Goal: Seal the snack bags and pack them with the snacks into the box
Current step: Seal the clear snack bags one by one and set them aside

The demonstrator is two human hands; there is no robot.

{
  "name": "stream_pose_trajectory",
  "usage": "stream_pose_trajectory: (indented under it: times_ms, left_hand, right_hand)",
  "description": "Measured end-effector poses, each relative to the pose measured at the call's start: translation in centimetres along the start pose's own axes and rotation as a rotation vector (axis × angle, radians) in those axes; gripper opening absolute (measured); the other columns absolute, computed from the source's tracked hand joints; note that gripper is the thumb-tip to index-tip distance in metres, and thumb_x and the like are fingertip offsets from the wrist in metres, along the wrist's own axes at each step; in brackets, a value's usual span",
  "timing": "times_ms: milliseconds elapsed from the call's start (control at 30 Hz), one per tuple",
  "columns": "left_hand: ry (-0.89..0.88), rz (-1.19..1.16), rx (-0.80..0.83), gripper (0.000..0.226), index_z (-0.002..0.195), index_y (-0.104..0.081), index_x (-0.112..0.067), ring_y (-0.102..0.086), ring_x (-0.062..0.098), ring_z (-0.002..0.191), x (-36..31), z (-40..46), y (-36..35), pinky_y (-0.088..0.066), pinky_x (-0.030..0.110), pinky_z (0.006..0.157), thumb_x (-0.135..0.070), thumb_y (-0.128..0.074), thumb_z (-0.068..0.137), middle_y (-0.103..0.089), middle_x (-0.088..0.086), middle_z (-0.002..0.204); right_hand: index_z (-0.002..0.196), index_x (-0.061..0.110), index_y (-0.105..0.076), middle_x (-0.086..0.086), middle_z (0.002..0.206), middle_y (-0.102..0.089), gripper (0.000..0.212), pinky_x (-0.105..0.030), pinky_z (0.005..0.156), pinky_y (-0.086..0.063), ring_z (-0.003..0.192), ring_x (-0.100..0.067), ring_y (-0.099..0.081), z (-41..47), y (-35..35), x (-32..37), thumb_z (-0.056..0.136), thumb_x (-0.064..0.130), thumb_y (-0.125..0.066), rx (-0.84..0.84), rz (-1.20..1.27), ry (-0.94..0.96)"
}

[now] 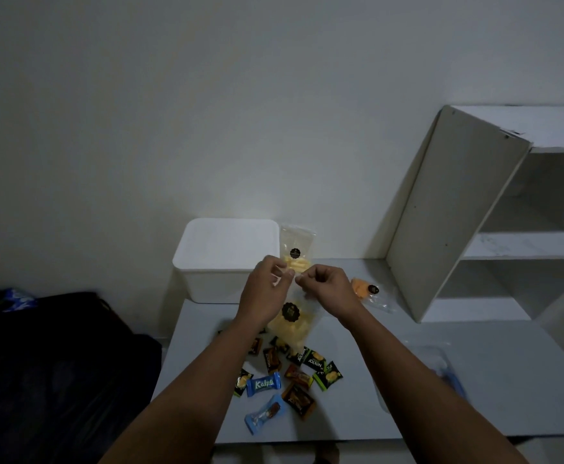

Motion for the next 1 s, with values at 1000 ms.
stream_pose_trajectory:
  times_ms: [1000]
  left_hand:
    - [0.223,-0.388,0.237,0.024,0.086,-0.062,-0.007,-0.066,0.017,0.076,-1.1,-0.2,-0.5,-0.058,0.037,0.08,-0.021,-0.05,0.102,-0.066,0.004,0.079]
  right_hand:
    - [0.101,0.002,-0.077,-0.02,0.098,-0.078,0.012,-0.05,0.089,-0.061,0.097,-0.041,-0.074,-0.7,-0.5,2.9,0.092,0.009,-0.073,0.15,0.177,-0.031]
Point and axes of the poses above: each hand's wrist, its own z-axis towards the middle knuckle, its own y-axis out of the back of the hand, x = y × z, the point moved 6 cm from there along z, towards the middle knuckle
